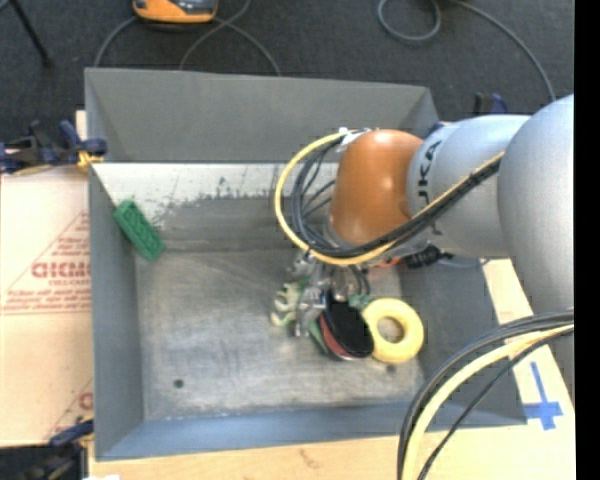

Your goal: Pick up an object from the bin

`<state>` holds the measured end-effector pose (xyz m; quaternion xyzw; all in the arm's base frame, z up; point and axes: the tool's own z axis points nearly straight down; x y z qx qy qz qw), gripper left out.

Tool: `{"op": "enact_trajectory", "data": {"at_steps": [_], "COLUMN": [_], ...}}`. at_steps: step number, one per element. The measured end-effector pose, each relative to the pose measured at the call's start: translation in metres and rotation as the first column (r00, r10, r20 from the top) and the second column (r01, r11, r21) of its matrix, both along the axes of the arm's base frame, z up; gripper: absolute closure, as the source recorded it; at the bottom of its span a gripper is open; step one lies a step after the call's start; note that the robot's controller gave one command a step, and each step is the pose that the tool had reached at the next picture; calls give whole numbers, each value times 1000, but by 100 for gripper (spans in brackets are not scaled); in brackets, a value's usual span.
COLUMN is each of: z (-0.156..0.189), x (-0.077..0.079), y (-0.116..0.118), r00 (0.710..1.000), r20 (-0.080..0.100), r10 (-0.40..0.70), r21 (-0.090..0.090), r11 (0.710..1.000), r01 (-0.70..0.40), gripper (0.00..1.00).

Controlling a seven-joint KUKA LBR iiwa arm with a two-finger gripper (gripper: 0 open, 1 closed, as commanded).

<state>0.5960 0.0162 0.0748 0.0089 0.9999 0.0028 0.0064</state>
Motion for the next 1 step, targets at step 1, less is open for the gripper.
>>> {"op": "enact_trajectory", "data": {"at_steps": [1], "z": [146], "x": [9], "y": [5], "r00": [1000], "r20": [-6], "r10": [-29], "r21": [-4], "r11": [1000], "r01": [29], "gripper": [100]}}
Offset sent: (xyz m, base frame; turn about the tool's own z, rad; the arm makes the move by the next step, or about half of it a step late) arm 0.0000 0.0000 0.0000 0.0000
